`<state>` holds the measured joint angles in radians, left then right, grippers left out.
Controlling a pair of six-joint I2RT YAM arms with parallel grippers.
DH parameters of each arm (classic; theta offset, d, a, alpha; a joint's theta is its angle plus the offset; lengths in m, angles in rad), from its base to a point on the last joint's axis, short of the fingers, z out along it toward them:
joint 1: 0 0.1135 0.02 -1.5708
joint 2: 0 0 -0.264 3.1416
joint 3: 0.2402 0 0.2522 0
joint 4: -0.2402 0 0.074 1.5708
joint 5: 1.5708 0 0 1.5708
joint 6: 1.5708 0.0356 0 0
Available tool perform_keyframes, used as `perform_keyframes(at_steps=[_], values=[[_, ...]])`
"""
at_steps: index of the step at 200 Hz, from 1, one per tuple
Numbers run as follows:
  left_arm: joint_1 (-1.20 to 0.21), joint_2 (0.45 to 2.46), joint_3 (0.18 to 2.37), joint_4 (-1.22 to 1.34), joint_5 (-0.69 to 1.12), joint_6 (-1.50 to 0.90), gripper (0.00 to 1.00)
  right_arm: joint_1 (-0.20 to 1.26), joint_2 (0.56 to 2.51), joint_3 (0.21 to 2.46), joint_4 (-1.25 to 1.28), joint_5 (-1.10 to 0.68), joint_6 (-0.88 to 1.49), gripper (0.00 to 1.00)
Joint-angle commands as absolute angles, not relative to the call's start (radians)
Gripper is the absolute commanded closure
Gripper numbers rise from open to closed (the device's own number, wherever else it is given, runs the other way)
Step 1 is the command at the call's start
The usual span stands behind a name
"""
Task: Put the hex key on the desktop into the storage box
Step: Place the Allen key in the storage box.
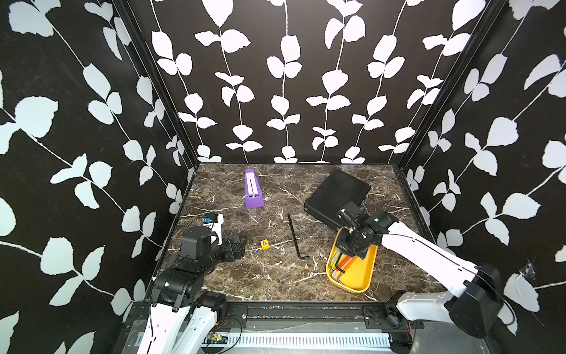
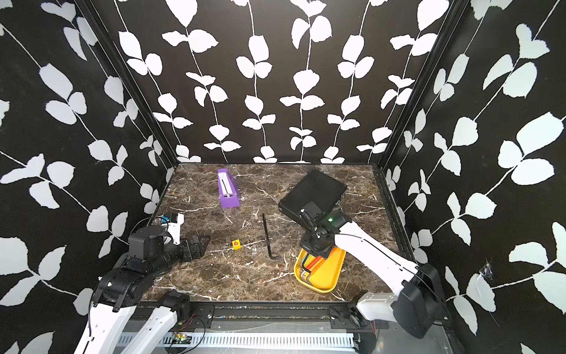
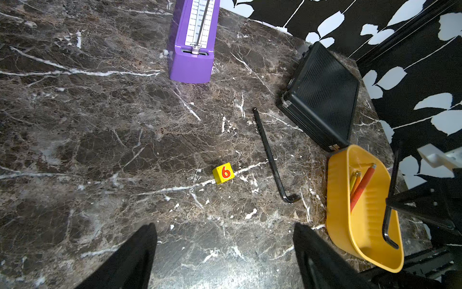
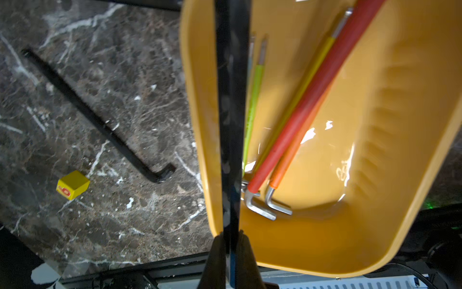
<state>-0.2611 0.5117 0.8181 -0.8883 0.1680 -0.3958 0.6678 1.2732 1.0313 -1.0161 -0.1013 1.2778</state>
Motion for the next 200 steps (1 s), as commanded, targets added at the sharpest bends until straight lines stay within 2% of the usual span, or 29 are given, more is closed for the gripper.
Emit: perform_keyframes(at_steps=[1, 47, 90, 200], values=[[-0.264, 0.502, 0.814, -0.875, 0.174, -0.39, 0.14, 0.641, 1.243, 0.968, -1.021, -0.06, 1.337, 1.0], [-0.264, 0.493, 0.815, -0.877, 0.167, -0.393, 0.14, 0.624, 1.275, 0.906, -0.972, -0.066, 1.37, 1.0], [-0.264, 0.489, 0.816, -0.877, 0.162, -0.394, 0.14, 0.613, 1.22, 0.819, -0.924, -0.045, 1.491, 1.0], [-0.264, 0.499, 0.812, -0.873, 0.17, -0.39, 0.14, 0.58, 1.288, 0.749, -0.869, -0.079, 1.509, 1.0]])
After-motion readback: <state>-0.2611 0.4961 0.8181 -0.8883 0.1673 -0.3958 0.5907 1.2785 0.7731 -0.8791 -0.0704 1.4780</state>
